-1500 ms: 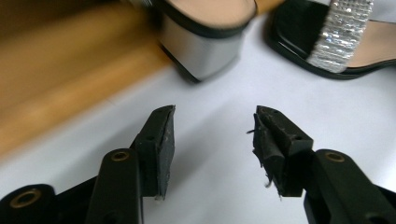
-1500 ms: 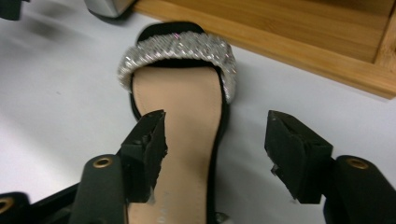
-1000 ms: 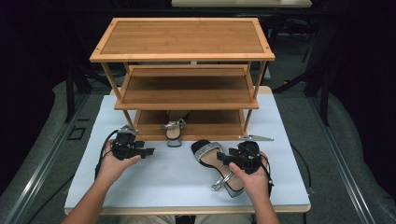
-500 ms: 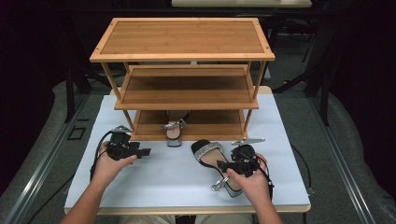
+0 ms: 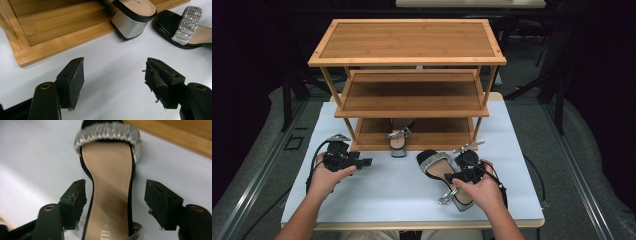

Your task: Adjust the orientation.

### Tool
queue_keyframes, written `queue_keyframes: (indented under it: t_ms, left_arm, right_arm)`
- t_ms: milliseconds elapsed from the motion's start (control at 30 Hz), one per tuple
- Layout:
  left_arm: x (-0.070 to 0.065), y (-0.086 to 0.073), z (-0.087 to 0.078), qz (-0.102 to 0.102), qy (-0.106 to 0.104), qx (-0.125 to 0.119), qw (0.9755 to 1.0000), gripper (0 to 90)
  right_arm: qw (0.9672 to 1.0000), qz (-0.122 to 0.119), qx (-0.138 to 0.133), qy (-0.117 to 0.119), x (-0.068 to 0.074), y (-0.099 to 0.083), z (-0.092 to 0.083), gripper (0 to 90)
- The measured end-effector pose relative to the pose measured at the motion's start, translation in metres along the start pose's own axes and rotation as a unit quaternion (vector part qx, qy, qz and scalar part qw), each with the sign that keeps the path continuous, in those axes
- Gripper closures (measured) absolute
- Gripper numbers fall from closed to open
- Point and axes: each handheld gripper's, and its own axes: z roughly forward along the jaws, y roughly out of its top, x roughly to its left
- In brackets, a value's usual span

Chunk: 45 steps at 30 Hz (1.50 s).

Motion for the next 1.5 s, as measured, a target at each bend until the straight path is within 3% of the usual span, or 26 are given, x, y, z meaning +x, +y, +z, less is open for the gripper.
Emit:
queue_keyframes:
  t_ms: [233, 433, 900, 1067, 1200, 1300, 1500]
  left_arm:
    - [0.000, -0.001, 0.001, -0.003, 0.008, 0.003, 1.0000, 32.4]
    - [0.000, -0.001, 0.001, -0.003, 0.009, 0.009, 0.9999, 32.6]
    - [0.000, -0.002, 0.002, -0.004, 0.010, 0.012, 0.9999, 32.9]
    - [0.001, -0.002, 0.002, -0.006, 0.010, 0.014, 0.9998, 32.9]
    - [0.002, -0.002, 0.003, -0.007, 0.011, 0.013, 0.9998, 32.9]
    - [0.002, -0.003, 0.003, -0.008, 0.012, 0.013, 0.9998, 32.9]
    - [0.002, -0.003, 0.002, -0.007, 0.011, 0.014, 0.9998, 33.1]
  right_arm:
    - [0.9995, 0.016, 0.027, 0.009, -0.002, 0.002, 0.000, 33.9]
    - [0.9986, 0.015, 0.046, 0.019, -0.001, 0.002, 0.003, 32.1]
    - [0.9963, 0.000, 0.086, 0.009, 0.004, 0.004, 0.015, 34.1]
    - [0.9950, 0.000, 0.099, -0.001, 0.004, 0.005, 0.018, 36.9]
    - [0.9946, 0.003, 0.104, 0.009, 0.004, 0.005, 0.018, 38.7]
    - [0.9940, 0.003, 0.109, 0.000, 0.005, 0.006, 0.018, 39.2]
    - [0.9927, 0.008, 0.120, 0.003, 0.005, 0.008, 0.019, 39.4]
